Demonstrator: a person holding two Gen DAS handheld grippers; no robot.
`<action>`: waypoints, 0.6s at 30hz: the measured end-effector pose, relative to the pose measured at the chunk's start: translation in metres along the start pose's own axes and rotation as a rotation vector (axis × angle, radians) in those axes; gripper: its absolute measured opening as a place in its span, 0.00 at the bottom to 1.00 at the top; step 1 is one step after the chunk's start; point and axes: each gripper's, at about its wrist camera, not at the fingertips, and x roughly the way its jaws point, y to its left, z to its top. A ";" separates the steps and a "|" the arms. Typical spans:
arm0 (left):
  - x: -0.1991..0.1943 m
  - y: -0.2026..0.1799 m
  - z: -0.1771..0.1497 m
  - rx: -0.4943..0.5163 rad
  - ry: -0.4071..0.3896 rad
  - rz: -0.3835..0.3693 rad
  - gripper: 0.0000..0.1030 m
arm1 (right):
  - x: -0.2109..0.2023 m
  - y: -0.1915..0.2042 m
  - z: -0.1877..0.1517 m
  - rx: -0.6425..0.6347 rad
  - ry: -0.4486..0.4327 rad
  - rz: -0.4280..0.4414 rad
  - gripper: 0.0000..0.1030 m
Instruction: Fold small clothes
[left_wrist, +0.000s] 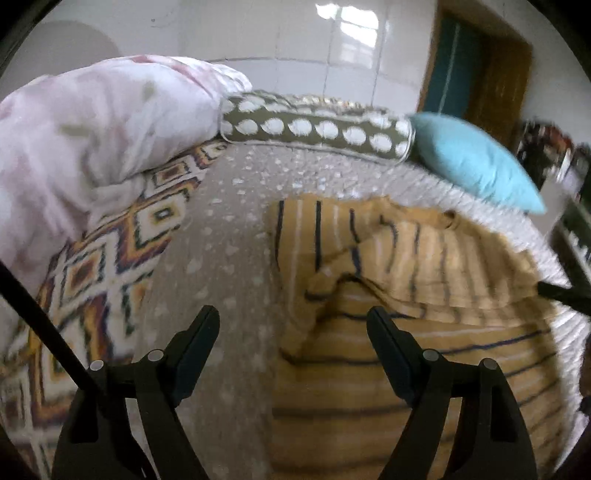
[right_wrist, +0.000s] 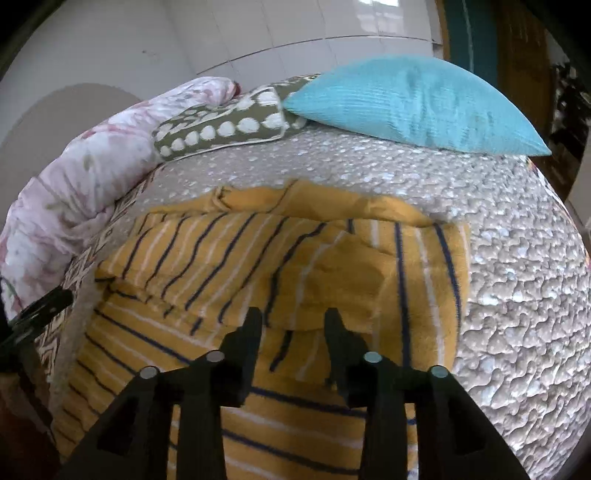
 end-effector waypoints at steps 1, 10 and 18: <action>0.008 -0.002 0.004 0.010 0.014 -0.004 0.78 | 0.000 -0.006 0.000 0.016 -0.005 -0.002 0.39; 0.061 -0.023 0.016 0.135 0.147 0.036 0.09 | 0.010 -0.055 0.000 0.160 -0.005 -0.005 0.41; 0.046 -0.026 0.003 0.170 0.120 0.093 0.08 | 0.022 -0.048 0.003 0.154 0.035 0.006 0.07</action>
